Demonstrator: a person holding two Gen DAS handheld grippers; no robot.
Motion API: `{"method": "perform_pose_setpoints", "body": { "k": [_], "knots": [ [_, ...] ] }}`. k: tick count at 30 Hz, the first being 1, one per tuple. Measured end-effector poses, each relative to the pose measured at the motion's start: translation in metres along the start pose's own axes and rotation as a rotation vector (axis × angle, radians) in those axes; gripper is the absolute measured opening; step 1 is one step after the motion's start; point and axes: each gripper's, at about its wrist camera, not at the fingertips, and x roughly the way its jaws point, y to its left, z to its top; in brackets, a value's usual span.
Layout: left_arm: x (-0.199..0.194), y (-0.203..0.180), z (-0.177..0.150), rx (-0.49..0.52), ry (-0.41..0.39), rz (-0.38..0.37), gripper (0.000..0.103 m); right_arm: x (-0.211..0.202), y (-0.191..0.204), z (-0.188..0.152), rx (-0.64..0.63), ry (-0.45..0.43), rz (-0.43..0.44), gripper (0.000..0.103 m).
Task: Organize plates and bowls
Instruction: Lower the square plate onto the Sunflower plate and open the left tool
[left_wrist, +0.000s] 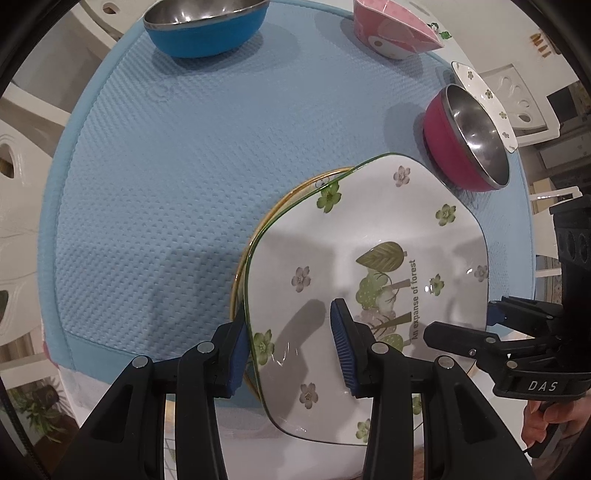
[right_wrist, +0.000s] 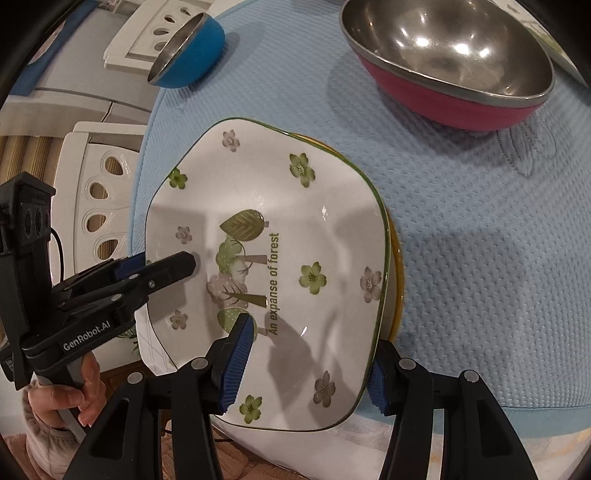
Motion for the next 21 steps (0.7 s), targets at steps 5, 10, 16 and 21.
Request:
{"method": "perform_pose_setpoints", "body": {
  "k": [5, 10, 16, 21],
  "knots": [
    [0.002, 0.000, 0.001, -0.017, 0.013, 0.001, 0.037, 0.000, 0.001, 0.001, -0.007, 0.013, -0.012, 0.054],
    [0.003, 0.002, 0.001, -0.044, 0.029, 0.001, 0.038, 0.001, 0.001, 0.004, 0.005, 0.028, -0.017, 0.054],
    [0.001, 0.013, -0.001, -0.090, 0.045, -0.042, 0.038, 0.005, 0.006, 0.005, -0.009, 0.046, -0.034, 0.054],
    [-0.001, 0.015, -0.004, -0.093, 0.049, -0.039, 0.038, 0.006, 0.007, 0.005, 0.004, 0.046, -0.032, 0.054]
  ]
}}
